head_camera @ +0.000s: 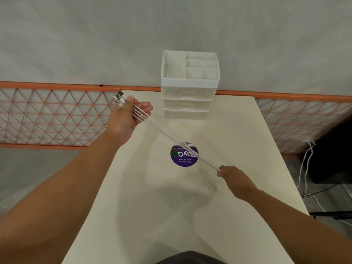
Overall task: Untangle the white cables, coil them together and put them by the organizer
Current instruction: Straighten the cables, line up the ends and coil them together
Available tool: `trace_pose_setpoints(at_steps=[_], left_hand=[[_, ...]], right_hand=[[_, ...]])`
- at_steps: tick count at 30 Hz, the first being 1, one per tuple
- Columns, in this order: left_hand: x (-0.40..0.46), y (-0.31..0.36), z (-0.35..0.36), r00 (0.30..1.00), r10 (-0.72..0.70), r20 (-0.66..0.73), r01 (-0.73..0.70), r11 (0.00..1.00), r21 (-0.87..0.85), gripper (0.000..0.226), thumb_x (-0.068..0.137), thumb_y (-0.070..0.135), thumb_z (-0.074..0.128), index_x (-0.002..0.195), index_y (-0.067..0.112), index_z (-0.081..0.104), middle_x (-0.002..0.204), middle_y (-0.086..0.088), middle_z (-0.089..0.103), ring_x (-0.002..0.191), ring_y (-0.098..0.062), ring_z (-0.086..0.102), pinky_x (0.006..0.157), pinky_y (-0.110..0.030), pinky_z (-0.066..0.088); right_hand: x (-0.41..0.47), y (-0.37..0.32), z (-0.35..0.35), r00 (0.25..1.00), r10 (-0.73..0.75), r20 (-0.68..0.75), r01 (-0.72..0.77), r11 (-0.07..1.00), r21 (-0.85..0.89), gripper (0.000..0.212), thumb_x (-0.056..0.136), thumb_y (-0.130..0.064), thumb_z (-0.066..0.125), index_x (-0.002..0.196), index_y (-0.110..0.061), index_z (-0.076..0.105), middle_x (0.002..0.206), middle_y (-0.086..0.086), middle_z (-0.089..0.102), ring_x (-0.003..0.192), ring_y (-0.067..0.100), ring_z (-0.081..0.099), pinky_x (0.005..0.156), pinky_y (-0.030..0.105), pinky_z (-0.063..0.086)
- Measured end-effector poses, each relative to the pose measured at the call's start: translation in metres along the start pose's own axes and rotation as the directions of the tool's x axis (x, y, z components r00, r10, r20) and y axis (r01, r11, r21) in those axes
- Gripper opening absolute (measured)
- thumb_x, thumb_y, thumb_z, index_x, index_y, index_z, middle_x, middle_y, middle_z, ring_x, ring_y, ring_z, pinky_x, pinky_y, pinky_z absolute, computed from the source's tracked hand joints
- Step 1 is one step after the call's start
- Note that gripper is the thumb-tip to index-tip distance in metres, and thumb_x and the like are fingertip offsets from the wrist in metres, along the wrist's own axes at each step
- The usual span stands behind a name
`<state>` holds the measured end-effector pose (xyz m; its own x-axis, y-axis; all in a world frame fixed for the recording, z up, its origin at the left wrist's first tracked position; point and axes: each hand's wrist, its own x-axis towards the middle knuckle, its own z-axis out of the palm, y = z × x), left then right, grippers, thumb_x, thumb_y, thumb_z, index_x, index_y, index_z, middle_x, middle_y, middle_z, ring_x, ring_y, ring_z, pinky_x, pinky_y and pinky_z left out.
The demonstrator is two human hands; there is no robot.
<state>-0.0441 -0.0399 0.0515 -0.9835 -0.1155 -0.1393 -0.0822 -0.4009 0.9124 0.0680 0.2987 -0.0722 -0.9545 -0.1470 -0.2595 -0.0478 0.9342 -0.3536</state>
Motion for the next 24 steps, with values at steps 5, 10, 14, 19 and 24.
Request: trace_pose_setpoints(at_steps=[5, 10, 14, 19, 24], left_hand=[[0.000, 0.001, 0.005, 0.999, -0.010, 0.048, 0.012, 0.999, -0.052, 0.032, 0.105, 0.027, 0.039, 0.082, 0.010, 0.054, 0.063, -0.004, 0.058, 0.057, -0.017, 0.059, 0.079, -0.038, 0.059], [0.010, 0.013, 0.002, 0.999, 0.026, -0.039, -0.029, 0.997, -0.067, 0.030, 0.105, 0.028, 0.038, 0.082, 0.013, 0.052, 0.056, 0.003, 0.051, 0.050, -0.013, 0.049, 0.067, -0.030, 0.058], [0.015, 0.020, -0.005, 0.994, 0.067, -0.085, -0.074, 0.994, -0.084, 0.031, 0.104, 0.028, 0.040, 0.083, 0.012, 0.055, 0.057, 0.001, 0.055, 0.052, -0.014, 0.054, 0.068, -0.033, 0.059], [0.001, 0.022, 0.016, 0.992, 0.119, 0.039, -0.119, 0.993, -0.018, 0.030, 0.105, 0.027, 0.039, 0.089, 0.009, 0.057, 0.070, -0.006, 0.072, 0.066, -0.021, 0.071, 0.073, -0.038, 0.060], [-0.010, 0.027, 0.033, 0.974, 0.140, 0.181, -0.148, 0.989, 0.031, 0.031, 0.105, 0.027, 0.037, 0.094, 0.010, 0.060, 0.096, -0.011, 0.077, 0.090, -0.029, 0.074, 0.081, -0.039, 0.059]], right_hand=[[0.019, 0.002, 0.003, 0.952, 0.300, 0.064, -0.286, 0.792, 0.540, 0.030, 0.092, -0.019, 0.039, 0.072, -0.017, 0.062, 0.076, 0.006, 0.057, 0.065, 0.021, 0.044, 0.058, 0.024, 0.038], [0.020, -0.016, -0.005, 0.965, 0.234, -0.114, -0.124, 0.799, 0.588, 0.024, 0.100, -0.013, 0.037, 0.093, -0.013, 0.060, 0.070, -0.002, 0.053, 0.061, 0.013, 0.049, 0.057, 0.018, 0.041], [0.013, -0.011, 0.001, 0.982, -0.035, -0.185, 0.074, 0.975, 0.210, 0.023, 0.102, -0.020, 0.035, 0.100, -0.019, 0.058, 0.084, -0.010, 0.056, 0.076, 0.010, 0.050, 0.072, 0.026, 0.042], [0.015, -0.001, 0.014, 0.995, -0.095, -0.036, 0.079, 0.942, -0.326, 0.028, 0.100, -0.020, 0.038, 0.121, -0.034, 0.049, 0.112, -0.008, 0.053, 0.110, 0.019, 0.042, 0.096, 0.030, 0.026], [0.024, -0.001, 0.000, 0.995, -0.097, 0.023, 0.094, 0.831, -0.549, 0.023, 0.100, -0.026, 0.041, 0.116, -0.033, 0.057, 0.117, -0.005, 0.051, 0.112, 0.020, 0.041, 0.088, 0.028, 0.032]])
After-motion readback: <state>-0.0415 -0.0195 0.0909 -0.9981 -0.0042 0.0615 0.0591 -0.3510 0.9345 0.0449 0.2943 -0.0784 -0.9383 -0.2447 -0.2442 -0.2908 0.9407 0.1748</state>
